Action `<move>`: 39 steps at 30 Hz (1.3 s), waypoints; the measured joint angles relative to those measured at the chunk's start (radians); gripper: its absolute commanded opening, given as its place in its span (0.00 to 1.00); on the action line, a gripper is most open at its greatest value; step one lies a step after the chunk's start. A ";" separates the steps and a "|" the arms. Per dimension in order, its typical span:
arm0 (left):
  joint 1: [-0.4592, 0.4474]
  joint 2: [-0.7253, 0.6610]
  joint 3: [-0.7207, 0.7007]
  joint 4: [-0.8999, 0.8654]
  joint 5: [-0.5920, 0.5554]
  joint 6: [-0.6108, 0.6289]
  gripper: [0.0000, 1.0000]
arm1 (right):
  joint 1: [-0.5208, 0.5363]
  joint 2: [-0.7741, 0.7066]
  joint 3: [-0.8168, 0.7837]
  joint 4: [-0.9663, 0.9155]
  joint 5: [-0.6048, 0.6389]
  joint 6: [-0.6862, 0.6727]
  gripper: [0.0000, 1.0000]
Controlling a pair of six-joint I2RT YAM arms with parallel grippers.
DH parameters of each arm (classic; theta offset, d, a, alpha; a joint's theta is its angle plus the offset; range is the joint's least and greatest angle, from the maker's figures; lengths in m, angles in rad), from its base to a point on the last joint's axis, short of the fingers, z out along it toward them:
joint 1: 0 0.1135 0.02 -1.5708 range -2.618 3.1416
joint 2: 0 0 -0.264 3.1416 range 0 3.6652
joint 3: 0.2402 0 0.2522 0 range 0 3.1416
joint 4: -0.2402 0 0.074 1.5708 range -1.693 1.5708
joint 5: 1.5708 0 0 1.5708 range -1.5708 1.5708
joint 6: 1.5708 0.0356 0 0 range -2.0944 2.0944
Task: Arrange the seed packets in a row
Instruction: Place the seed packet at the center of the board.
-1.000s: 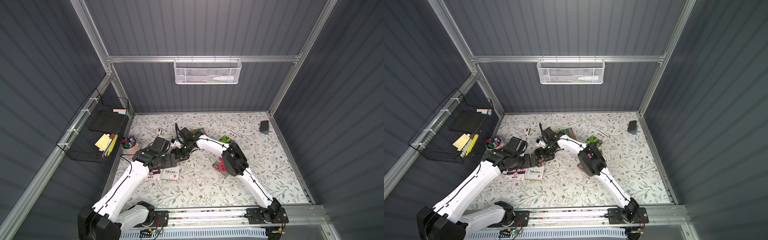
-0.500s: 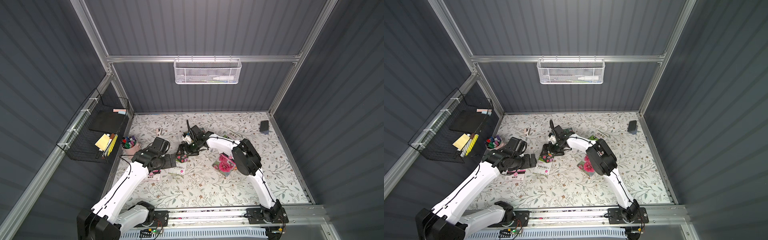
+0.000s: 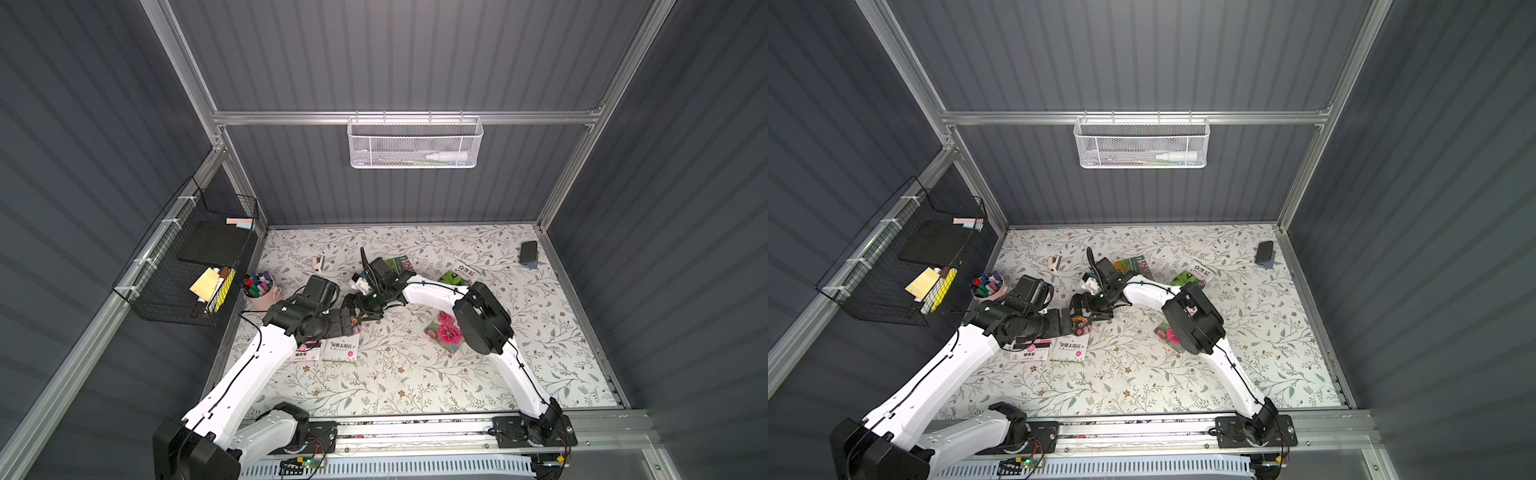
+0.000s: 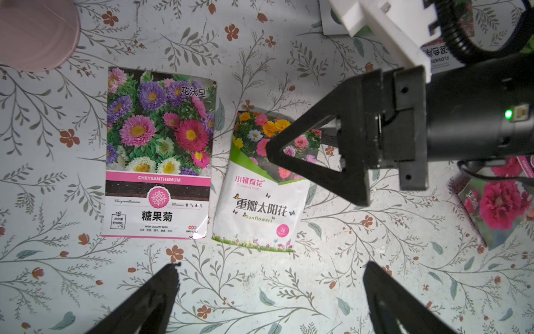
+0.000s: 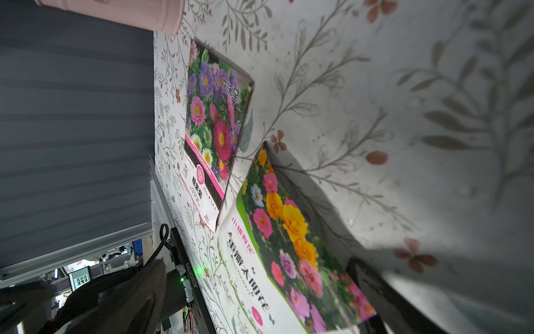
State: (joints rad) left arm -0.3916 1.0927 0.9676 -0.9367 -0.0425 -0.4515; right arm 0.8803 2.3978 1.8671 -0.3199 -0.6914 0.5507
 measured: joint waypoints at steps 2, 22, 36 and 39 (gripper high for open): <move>0.000 -0.002 -0.002 0.001 0.000 0.000 0.99 | 0.014 -0.018 -0.025 0.023 0.067 -0.023 0.99; 0.001 -0.052 -0.016 0.002 -0.001 0.000 0.99 | 0.205 -0.114 -0.202 0.175 0.805 -0.312 0.99; 0.005 -0.068 -0.029 -0.019 -0.002 0.011 0.99 | 0.226 -0.198 -0.282 0.124 0.964 -0.234 0.99; 0.005 -0.068 -0.027 -0.009 -0.001 0.011 0.99 | 0.189 -0.280 -0.371 0.164 0.835 -0.158 0.99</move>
State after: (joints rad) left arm -0.3870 1.0252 0.9401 -0.9459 -0.0437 -0.4400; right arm 1.0695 2.1178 1.4960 -0.1555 0.1432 0.3931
